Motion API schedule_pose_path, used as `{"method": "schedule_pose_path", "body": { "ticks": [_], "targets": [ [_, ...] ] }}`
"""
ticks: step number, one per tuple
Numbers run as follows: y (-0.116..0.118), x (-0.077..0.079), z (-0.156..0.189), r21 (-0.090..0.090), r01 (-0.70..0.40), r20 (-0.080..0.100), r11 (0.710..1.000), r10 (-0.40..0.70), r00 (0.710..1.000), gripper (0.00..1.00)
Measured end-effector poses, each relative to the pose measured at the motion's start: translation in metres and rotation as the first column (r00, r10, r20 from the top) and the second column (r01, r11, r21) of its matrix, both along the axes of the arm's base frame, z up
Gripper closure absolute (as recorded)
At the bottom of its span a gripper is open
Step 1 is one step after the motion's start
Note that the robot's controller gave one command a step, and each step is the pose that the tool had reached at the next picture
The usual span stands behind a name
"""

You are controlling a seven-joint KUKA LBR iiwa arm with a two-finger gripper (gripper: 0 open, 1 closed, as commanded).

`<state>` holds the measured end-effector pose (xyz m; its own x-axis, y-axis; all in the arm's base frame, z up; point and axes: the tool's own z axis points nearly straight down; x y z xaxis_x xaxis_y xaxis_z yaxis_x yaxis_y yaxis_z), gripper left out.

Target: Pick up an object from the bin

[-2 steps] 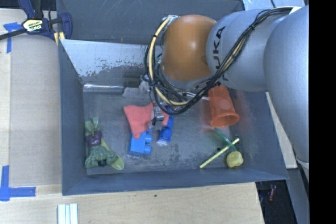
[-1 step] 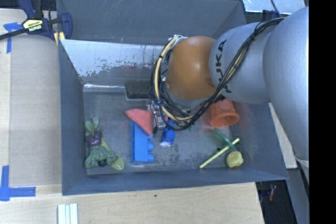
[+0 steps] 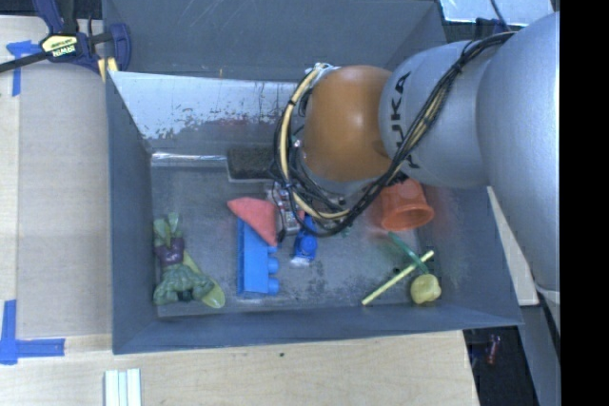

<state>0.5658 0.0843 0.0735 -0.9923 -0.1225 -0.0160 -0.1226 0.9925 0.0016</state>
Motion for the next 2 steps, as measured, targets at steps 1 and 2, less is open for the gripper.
{"method": "schedule_pose_path", "body": {
  "ticks": [1,2],
  "targets": [
    [0.000,-0.008,0.052,-0.002,-0.013,-0.010,1.000,0.013,1.000,1.00],
    [-0.015,-0.008,0.121,-0.001,-0.018,-0.005,1.000,0.018,1.000,1.00]
  ]
}}
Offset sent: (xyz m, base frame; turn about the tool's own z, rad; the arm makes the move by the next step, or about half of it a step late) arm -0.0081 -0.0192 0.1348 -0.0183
